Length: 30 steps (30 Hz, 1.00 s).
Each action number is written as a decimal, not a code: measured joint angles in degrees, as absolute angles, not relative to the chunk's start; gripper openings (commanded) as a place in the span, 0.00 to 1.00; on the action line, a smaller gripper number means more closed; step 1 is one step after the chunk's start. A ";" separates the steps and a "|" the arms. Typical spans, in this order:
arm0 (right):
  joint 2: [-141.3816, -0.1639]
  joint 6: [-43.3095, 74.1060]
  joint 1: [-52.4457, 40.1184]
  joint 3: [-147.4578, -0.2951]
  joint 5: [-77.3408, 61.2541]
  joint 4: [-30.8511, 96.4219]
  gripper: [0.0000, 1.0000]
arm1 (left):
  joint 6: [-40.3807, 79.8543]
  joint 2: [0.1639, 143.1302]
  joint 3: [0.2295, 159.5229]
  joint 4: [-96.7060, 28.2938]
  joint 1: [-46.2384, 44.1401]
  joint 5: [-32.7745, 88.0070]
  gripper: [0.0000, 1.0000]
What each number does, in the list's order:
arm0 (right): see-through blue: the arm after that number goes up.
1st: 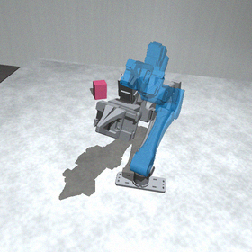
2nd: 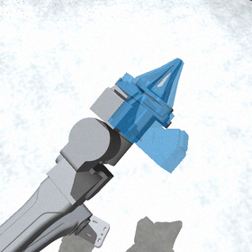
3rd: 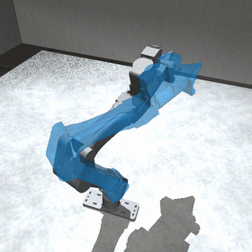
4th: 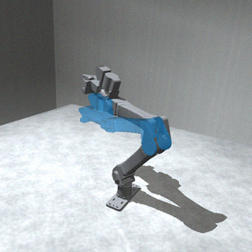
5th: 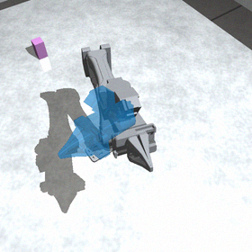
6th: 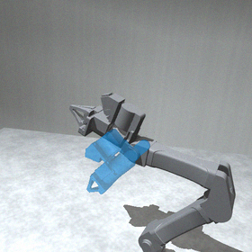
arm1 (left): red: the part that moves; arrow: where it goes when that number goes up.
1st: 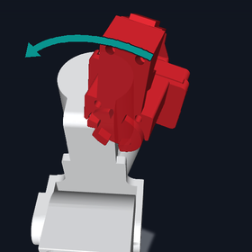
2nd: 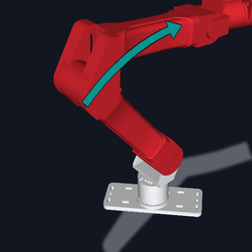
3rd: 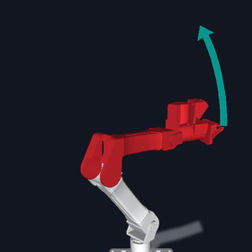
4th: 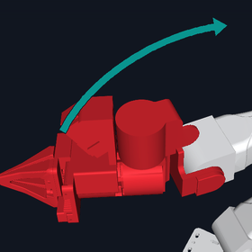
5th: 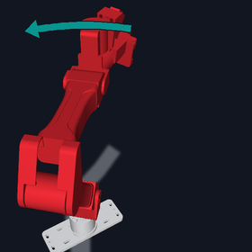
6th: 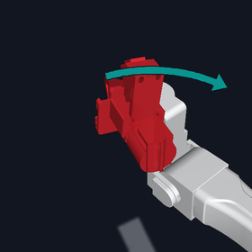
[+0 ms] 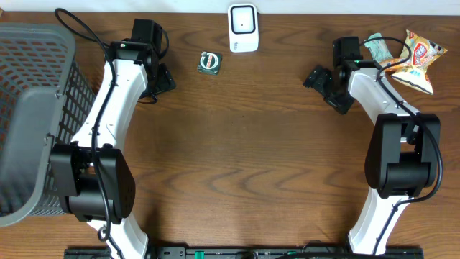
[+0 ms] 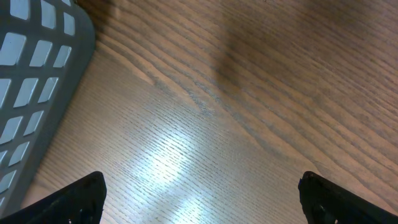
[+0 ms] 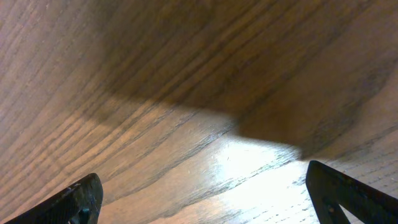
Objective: Scan the item barcode
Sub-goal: 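Release the tin left of the scanner and retract right gripper right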
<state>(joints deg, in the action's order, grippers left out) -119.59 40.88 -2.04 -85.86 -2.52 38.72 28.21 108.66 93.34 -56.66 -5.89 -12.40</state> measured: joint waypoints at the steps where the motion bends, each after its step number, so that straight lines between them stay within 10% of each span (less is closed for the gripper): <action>1: -119.59 40.91 -2.07 -85.86 -2.52 38.72 0.99 | 28.18 108.66 93.34 -56.66 -5.89 -12.40 0.98; 30: -119.59 40.91 -2.07 -85.86 -2.52 38.74 0.99 | 28.21 108.66 93.34 -53.28 -5.89 -12.40 0.97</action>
